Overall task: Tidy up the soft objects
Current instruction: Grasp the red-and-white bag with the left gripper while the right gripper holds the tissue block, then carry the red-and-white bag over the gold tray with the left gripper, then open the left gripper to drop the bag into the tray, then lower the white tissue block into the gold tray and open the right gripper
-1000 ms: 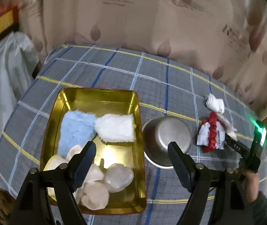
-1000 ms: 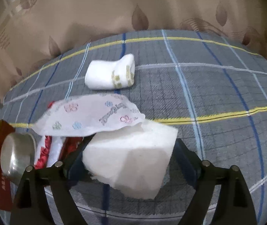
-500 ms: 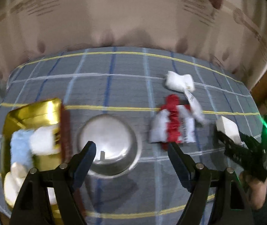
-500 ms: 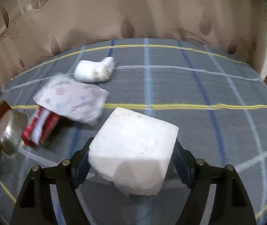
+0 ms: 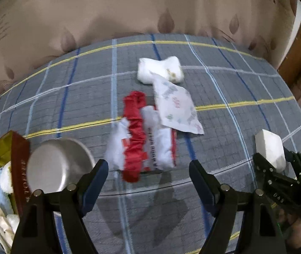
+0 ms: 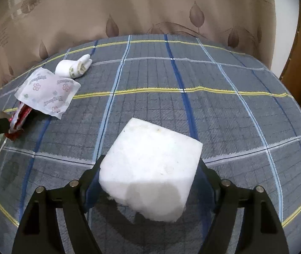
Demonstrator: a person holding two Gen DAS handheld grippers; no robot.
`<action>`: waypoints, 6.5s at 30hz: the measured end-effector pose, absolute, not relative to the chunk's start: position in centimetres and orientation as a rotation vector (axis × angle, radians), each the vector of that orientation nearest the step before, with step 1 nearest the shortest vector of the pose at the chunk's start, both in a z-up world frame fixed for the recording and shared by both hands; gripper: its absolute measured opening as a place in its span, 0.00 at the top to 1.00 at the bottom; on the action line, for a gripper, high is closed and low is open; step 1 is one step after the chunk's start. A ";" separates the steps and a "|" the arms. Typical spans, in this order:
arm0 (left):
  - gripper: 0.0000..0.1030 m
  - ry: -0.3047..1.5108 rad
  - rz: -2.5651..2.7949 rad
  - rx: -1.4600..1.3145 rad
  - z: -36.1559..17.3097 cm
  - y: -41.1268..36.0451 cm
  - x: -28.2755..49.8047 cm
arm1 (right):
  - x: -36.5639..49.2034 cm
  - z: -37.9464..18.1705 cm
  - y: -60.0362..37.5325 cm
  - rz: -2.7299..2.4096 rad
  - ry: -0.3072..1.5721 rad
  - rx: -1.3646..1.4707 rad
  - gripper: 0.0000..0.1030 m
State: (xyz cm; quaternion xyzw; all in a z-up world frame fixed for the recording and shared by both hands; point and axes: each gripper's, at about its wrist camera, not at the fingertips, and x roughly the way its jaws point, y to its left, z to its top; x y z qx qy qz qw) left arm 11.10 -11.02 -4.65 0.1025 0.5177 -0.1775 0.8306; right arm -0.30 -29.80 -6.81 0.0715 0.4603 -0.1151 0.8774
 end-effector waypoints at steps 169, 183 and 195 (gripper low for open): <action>0.52 0.887 0.205 -0.107 3.8 23.3 3.0 | 0.5 1.4 4.8 0.535 0.884 -0.242 0.29; 0.52 0.869 0.274 -0.169 5.1 27.0 2.6 | 5.0 -0.1 11.9 0.612 0.897 -0.250 0.28; 0.52 0.899 0.285 -0.203 4.1 27.8 2.8 | 7.5 -1.5 14.2 0.593 0.907 -0.247 0.22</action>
